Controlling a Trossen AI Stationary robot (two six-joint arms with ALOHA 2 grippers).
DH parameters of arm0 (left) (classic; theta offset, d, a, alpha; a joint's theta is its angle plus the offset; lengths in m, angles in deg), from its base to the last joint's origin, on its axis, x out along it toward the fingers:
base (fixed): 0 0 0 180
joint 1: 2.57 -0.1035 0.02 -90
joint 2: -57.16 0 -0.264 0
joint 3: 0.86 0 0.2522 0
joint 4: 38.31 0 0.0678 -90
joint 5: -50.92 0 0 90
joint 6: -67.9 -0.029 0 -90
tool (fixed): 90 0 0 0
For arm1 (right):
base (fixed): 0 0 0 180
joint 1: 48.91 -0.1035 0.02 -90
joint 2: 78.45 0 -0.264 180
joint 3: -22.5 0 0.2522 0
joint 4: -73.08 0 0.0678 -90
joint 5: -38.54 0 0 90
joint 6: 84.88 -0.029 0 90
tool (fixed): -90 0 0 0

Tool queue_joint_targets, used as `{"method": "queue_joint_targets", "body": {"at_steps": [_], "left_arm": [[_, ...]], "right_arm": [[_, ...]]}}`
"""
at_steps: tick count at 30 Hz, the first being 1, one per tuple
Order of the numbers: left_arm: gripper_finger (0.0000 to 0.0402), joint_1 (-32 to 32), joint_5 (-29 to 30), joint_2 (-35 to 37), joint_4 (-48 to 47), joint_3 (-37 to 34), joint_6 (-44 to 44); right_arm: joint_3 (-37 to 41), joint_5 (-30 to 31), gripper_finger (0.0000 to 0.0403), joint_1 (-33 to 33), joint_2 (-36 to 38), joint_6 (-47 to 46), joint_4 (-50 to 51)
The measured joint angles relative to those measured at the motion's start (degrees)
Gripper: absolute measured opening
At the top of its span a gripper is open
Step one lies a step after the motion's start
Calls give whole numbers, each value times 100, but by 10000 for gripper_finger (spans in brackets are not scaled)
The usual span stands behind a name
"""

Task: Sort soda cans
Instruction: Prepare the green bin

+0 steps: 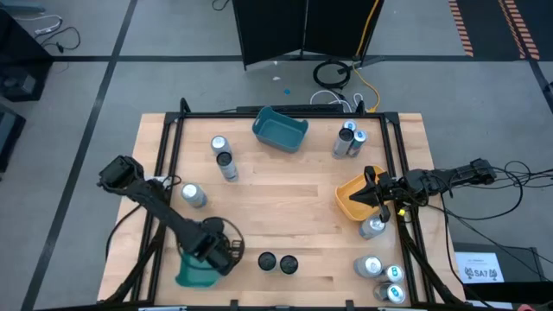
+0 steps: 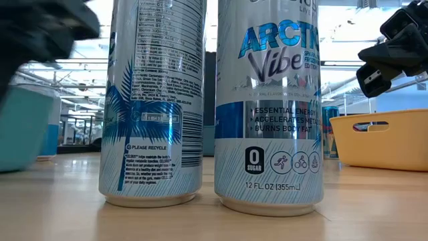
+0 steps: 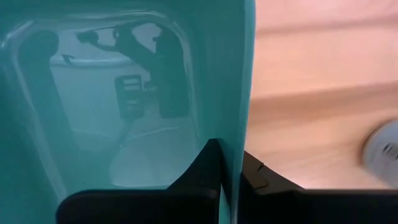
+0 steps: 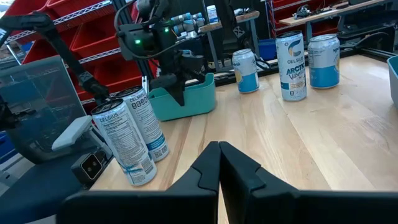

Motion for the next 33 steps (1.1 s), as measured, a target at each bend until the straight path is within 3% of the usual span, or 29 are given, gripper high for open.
{"method": "queue_joint_targets", "body": {"at_steps": [11,22,33], "left_arm": [[10,-1111,-33,-3,-24,11,-978],[9,-2180,52,-11,-654,382,-1805],[14,-2705,105,-11,-450,393,-2267]], "right_arm": [[1,0,0,0,0,0,-2],[1,1,0,2,0,0,0],[0,1,0,1,0,0,0]]}}
